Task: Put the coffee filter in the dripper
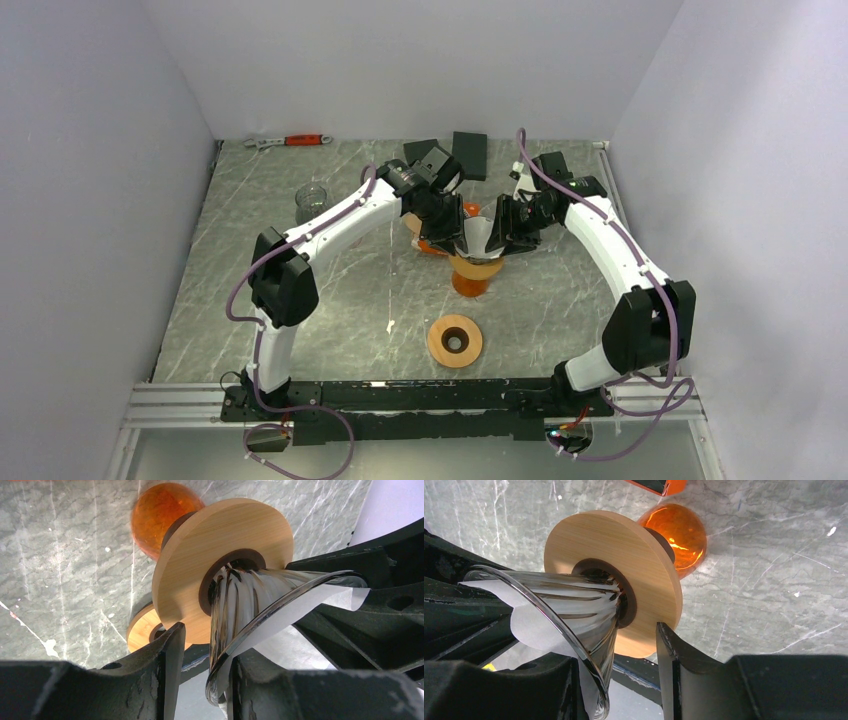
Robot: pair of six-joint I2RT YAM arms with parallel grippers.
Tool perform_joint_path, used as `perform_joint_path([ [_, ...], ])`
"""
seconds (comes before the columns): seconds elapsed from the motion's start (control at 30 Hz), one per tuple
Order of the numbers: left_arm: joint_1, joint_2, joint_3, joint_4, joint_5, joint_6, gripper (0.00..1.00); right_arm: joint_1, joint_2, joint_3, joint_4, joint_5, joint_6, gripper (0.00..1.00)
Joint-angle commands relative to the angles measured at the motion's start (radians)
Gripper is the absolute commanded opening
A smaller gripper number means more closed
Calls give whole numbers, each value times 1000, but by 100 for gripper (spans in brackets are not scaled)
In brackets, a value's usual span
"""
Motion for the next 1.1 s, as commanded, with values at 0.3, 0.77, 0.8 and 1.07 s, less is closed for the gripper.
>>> perform_joint_path([
  [0.3,16,-23,68,-69,-34,32,51,-6,0,179,-104,64,-34,52],
  [0.77,27,-114,51,0,6,4,61,-8,-31,220,-144,11,-11,57],
  [0.8,28,-120,47,7,9,4,61,-8,-32,221,-145,1,-9,57],
  [1.07,39,-170,8,40,24,4,58,-18,-60,216,-137,-81,28,57],
])
